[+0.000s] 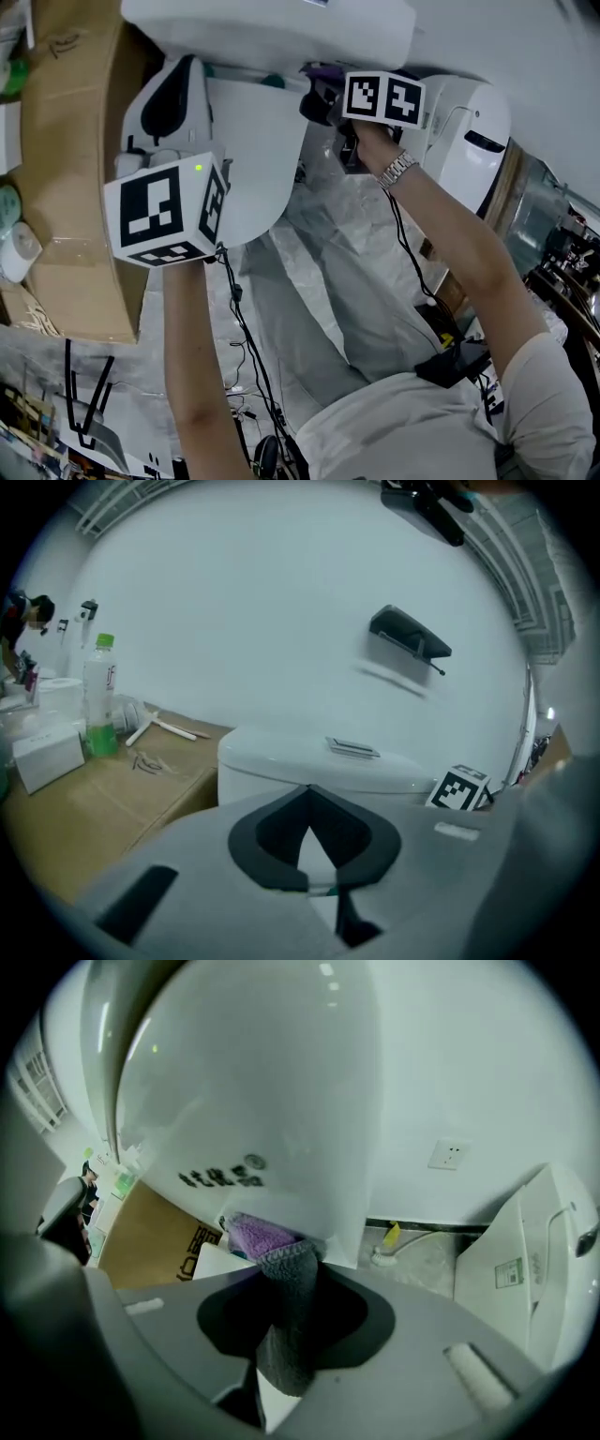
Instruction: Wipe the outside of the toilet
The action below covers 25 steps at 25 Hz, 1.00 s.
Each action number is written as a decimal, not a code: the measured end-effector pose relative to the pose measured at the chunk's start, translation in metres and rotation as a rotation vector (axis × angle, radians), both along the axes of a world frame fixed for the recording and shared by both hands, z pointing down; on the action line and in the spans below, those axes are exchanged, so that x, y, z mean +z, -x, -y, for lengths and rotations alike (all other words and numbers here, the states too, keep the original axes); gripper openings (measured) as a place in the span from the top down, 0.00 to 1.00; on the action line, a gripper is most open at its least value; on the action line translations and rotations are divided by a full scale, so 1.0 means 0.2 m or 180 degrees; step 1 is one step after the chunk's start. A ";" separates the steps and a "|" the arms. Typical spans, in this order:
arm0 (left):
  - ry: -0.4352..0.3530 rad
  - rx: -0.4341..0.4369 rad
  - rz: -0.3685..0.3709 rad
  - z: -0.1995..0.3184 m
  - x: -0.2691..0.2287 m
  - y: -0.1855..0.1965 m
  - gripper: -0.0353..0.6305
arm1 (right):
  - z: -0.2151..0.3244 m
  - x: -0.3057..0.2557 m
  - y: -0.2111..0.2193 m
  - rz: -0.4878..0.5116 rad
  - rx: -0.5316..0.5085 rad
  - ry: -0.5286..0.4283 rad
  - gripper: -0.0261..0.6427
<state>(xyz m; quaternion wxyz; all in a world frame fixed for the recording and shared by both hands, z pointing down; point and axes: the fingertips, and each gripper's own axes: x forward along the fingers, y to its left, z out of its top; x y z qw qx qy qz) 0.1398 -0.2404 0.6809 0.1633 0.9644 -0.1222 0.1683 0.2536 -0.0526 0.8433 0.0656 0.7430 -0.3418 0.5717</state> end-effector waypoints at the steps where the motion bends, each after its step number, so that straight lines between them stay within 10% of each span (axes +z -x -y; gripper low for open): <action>1: -0.0027 0.0028 0.0045 -0.01 0.01 -0.02 0.94 | -0.02 0.00 -0.01 -0.0001 -0.0011 0.0031 0.81; 15: 0.0021 -0.0027 0.0193 0.06 0.14 0.08 0.94 | -0.10 0.12 0.10 0.0134 0.0237 0.0187 0.81; 25: 0.0347 -0.0368 0.0130 0.23 0.21 0.29 0.94 | 0.50 0.33 0.52 0.0234 -0.0327 0.0264 0.81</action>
